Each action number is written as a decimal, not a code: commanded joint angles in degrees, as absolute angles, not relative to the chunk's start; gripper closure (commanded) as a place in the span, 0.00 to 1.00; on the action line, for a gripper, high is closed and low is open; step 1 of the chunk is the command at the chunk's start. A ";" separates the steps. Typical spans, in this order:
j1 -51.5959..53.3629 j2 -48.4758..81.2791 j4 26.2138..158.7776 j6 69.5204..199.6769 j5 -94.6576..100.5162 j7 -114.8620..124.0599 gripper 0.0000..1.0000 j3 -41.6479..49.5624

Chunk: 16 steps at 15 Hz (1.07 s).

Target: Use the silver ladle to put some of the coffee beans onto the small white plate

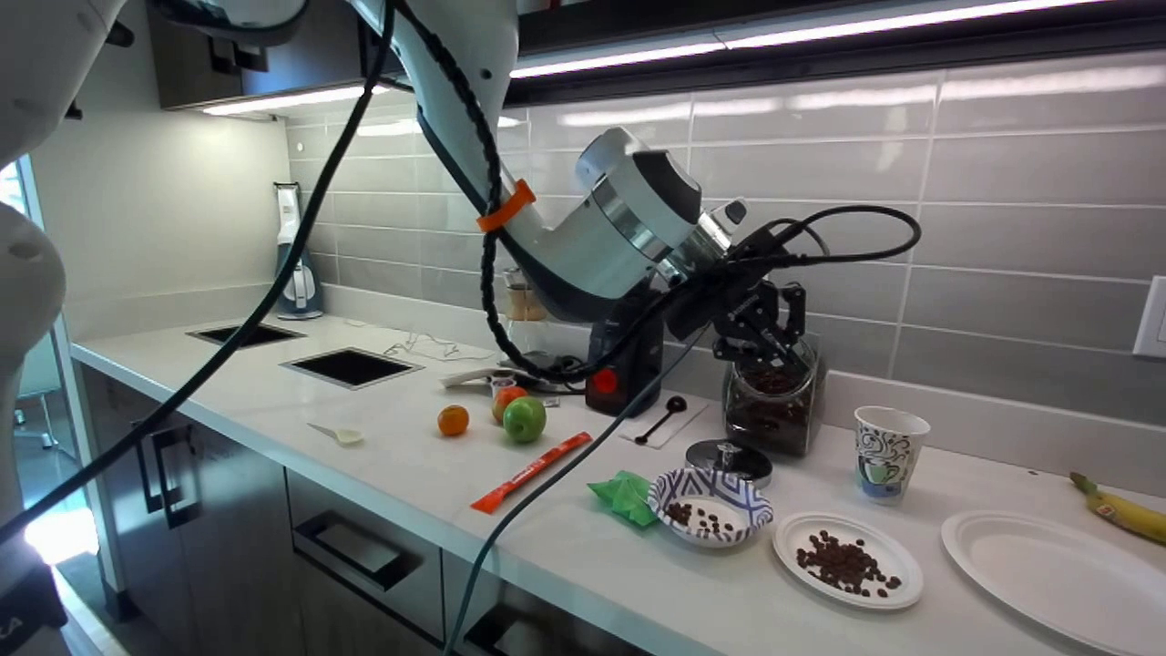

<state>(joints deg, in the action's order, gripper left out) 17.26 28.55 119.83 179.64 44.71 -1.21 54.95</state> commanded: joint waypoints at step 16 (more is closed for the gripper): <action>30.81 55.88 109.39 184.45 47.16 -0.33 0.99 69.28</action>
<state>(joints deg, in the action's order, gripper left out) 30.39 50.08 112.21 182.60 46.92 -1.47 67.02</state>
